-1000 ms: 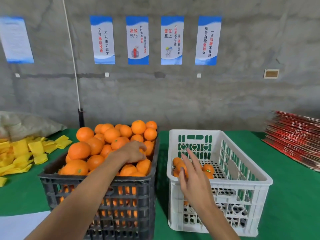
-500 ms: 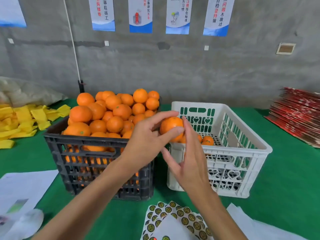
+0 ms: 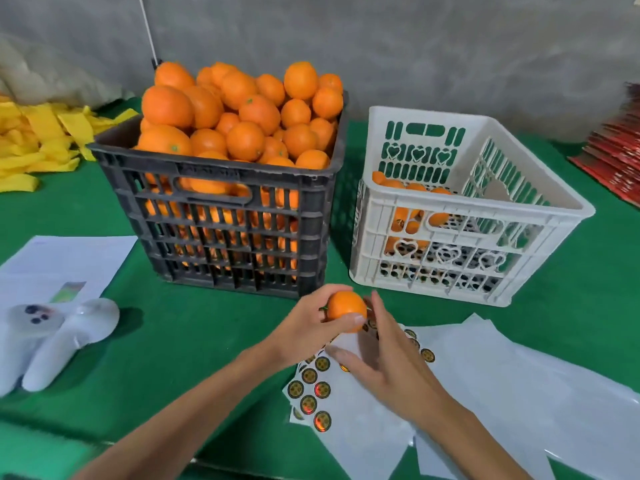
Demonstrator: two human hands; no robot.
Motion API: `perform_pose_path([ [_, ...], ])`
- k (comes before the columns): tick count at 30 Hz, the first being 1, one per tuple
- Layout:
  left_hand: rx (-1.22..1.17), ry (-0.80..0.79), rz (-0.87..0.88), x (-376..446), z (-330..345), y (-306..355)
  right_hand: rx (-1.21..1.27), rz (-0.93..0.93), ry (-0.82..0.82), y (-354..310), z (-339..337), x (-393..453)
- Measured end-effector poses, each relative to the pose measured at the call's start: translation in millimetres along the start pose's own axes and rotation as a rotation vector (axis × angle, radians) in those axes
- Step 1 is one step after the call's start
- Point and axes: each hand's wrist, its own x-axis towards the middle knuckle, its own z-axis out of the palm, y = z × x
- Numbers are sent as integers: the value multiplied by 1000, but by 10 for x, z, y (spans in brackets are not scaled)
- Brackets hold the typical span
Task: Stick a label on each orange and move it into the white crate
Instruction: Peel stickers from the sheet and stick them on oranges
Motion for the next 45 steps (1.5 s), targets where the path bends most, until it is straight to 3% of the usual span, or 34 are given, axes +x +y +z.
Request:
perform_pose_path([
  [5, -117, 97, -13, 57, -19, -102, -36, -106, -95, 108, 49, -107],
  [12, -453, 166, -41, -21, -23, -288, -386, -304, 123, 228, 48, 253],
  [26, -267, 163, -4, -63, 39, -351, -54, -23, 96, 248, 61, 280],
  [35, -249, 173, -20, -43, 54, -393, -3, -12, 221, 267, 86, 366],
  [39, -203, 162, -5, -38, 65, -382, -36, 0, 168, 273, 80, 337],
  [45, -206, 193, -6, -50, 81, -365, -171, -131, 142, 335, 66, 335],
])
